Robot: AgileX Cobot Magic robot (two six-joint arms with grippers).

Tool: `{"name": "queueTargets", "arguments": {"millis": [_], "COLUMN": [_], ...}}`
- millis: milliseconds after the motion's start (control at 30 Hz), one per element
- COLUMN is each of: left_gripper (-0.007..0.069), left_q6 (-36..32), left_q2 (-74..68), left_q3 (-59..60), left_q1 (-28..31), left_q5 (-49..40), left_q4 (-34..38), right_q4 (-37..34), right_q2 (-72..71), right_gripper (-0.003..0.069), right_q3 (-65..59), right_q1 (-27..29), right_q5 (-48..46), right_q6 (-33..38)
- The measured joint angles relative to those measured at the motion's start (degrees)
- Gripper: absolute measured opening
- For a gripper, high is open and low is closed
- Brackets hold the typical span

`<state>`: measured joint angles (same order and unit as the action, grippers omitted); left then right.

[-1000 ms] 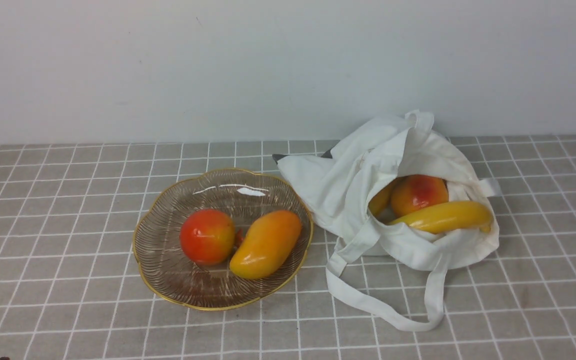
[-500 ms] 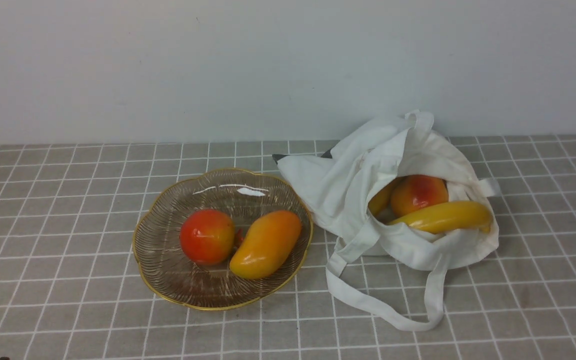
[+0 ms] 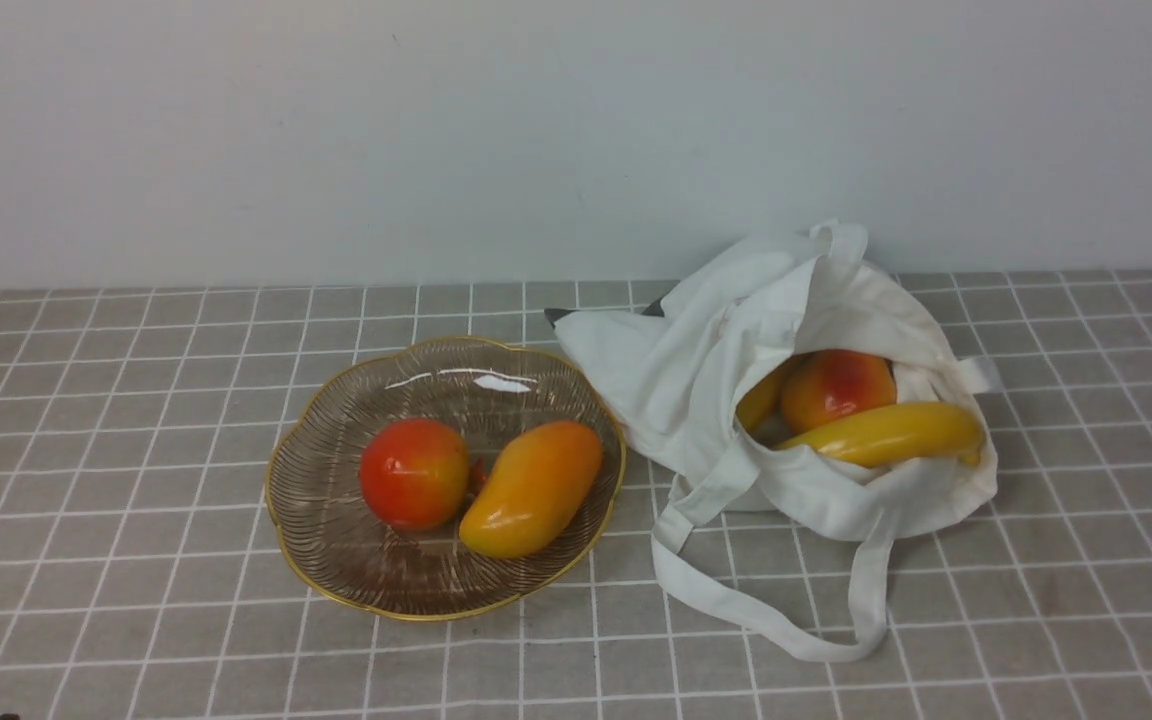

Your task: Take the fruit out of the bag on the grey coffee tablecloth and place them on the plate.

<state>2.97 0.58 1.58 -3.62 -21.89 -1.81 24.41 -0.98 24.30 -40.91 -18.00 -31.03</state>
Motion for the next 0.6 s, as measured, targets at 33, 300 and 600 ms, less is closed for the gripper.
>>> {"name": "queueTargets", "arguments": {"millis": [33,300,600], "left_gripper": [-0.0008,-0.0008,-0.0008], "left_q6": [0.0,0.0,0.0], "left_q2": [0.0,0.0,0.0], "left_q3": [0.0,0.0,0.0], "left_q1": [0.0,0.0,0.0], "left_q5": [0.0,0.0,0.0], "left_q4": [0.0,0.0,0.0], "right_q4": [0.0,-14.1,-24.4], "right_q2": [0.0,0.0,0.0], "right_gripper": [-0.0014,-0.0014,-0.0014], "right_q3": [0.0,-3.9,-10.8], "right_q1": [0.0,0.0,0.9], "right_q5": [1.2,10.7,14.9], "right_q6": [0.3,19.4,33.7]}}
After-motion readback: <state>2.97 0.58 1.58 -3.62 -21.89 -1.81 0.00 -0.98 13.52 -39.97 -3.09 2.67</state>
